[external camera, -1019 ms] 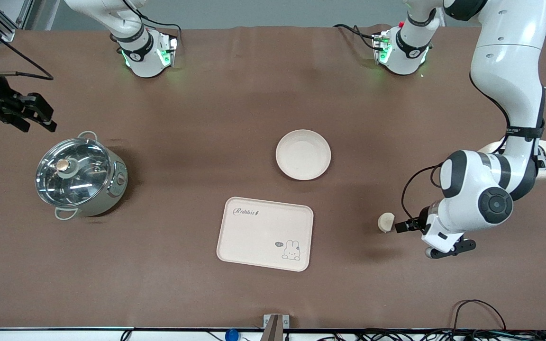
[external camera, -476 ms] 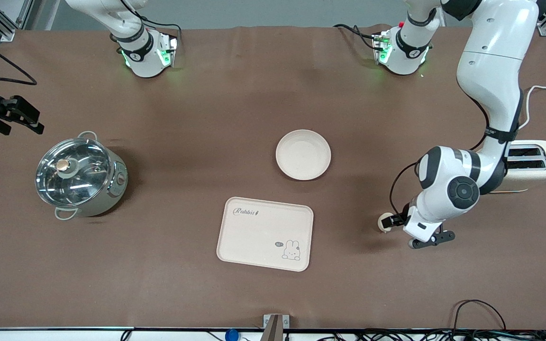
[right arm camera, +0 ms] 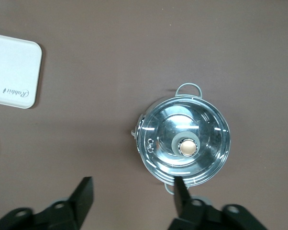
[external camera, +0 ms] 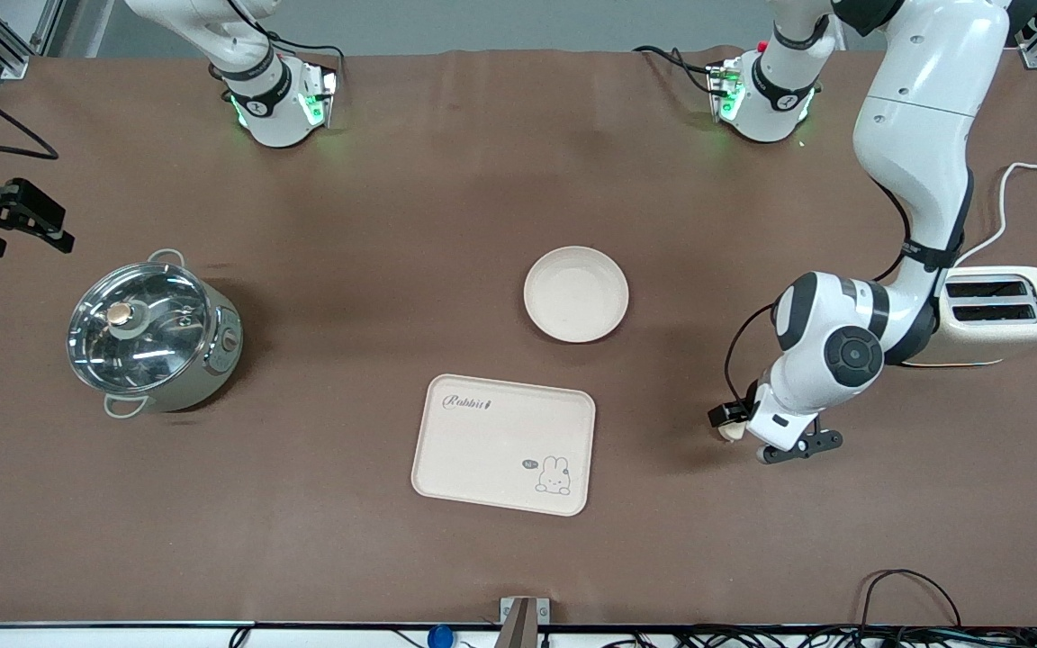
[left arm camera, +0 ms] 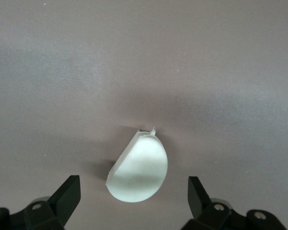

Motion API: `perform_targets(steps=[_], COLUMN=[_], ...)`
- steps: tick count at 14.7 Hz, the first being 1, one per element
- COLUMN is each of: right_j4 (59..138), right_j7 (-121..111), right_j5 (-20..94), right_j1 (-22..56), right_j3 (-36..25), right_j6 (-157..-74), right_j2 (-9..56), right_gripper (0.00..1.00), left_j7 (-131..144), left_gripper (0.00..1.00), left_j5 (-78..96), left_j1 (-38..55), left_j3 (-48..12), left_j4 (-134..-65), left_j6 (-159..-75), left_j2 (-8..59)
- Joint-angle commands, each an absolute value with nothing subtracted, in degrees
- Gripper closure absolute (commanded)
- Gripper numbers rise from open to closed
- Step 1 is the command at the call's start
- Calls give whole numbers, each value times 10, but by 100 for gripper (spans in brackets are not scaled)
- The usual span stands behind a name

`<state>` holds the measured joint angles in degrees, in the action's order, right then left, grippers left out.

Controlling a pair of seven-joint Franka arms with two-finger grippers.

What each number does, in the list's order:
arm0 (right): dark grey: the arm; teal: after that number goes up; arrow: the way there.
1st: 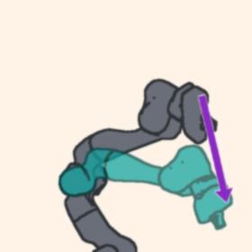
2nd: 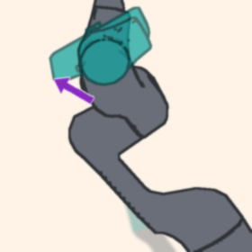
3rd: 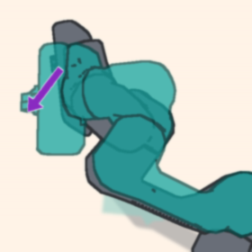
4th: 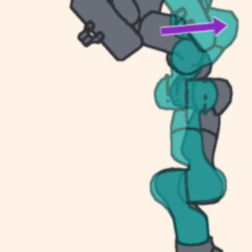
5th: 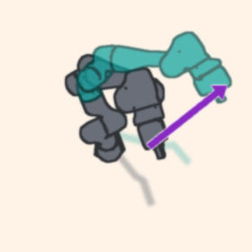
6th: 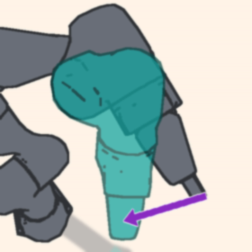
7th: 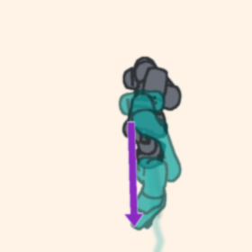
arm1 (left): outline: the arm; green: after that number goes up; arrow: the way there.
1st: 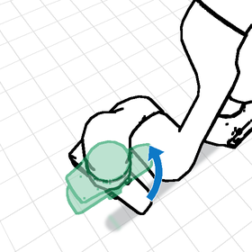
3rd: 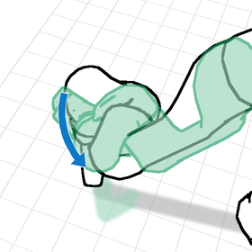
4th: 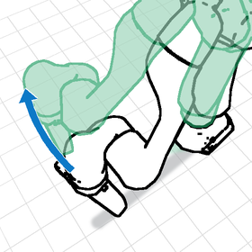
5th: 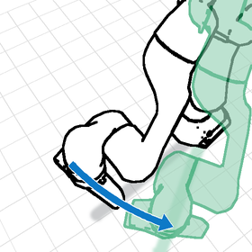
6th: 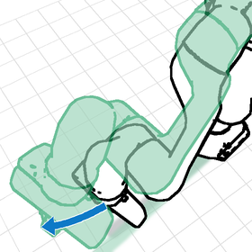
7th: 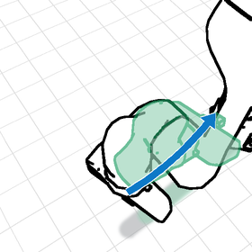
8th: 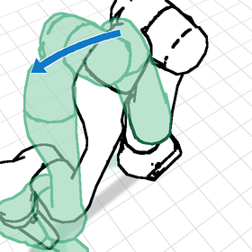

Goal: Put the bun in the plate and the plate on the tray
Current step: 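Lower the left gripper and close it on the bun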

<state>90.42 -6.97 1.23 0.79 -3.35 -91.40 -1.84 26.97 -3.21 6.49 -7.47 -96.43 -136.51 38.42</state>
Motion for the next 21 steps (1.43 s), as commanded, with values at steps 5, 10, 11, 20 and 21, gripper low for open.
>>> perform_targets(steps=[5, 10, 11, 20, 21], right_j4=[908, 908, 908, 908, 908], right_j7=[-34, -3, -1, 13, 13], right_j5=[13, 11, 5, -10, -10], right_j1=[1, 4, 4, 8, 8], right_j3=[-27, -25, -25, -23, -23], right_j6=[-911, -904, -904, -904, -904], right_j2=[-21, -21, -22, -21, -21], right_gripper=[0, 0, 0, 0, 0], left_j7=[278, 271, 271, 271, 277], left_gripper=[5, 5, 5, 65, 79], left_j5=[-45, -52, -52, -77, -96], left_j1=[62, 63, 64, 69, 69], left_j3=[-75, -75, -75, -74, -75], left_j4=[-984, -979, -979, -975, -971], left_j6=[-1377, -1377, -1377, -1377, -1376], left_j2=[376, 392, 393, 404, 405])
